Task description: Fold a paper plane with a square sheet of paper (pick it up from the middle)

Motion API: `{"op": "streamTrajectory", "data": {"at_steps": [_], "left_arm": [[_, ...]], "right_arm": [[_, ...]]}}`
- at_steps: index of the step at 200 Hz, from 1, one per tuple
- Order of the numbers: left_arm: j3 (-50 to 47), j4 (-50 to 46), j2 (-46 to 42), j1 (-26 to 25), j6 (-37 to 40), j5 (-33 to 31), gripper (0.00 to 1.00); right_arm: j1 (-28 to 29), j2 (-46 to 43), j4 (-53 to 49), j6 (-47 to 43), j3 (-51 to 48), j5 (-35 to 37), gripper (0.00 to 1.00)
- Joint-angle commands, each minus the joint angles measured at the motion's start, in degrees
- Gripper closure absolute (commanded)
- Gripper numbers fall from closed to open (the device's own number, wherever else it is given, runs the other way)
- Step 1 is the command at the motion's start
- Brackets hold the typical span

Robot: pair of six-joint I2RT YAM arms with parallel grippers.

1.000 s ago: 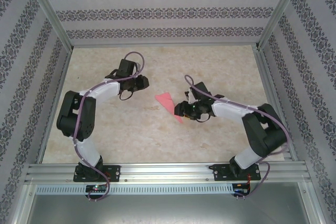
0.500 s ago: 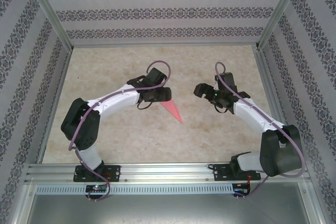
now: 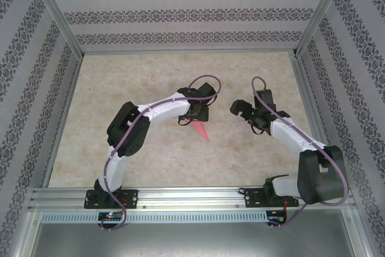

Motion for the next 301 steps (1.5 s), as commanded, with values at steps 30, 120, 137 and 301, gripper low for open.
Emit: {"op": "streamTrajectory", "data": {"at_steps": [30, 120, 137, 301], "left_arm": [[2.0, -5.2, 0.2, -0.5, -2.0, -2.8, 0.33], [-4.0, -1.5, -5.1, -0.5, -7.2, -2.4, 0.56], [-4.8, -0.8, -5.4, -0.5, -8.1, -2.3, 0.64], [-18.4, 24.1, -23.3, -0.2, 2.7, 8.5, 1.0]], "right_arm": [[-0.4, 0.0, 1.5, 0.9, -0.6, 2.5, 0.02], [-0.5, 0.2, 0.9, 0.9, -0.6, 3.6, 0.02], [-0.5, 0.4, 0.9, 0.9, -0.5, 3.6, 0.03], [-0.5, -5.1, 7.1, -2.9, -3.6, -1.2, 0.02]]}}
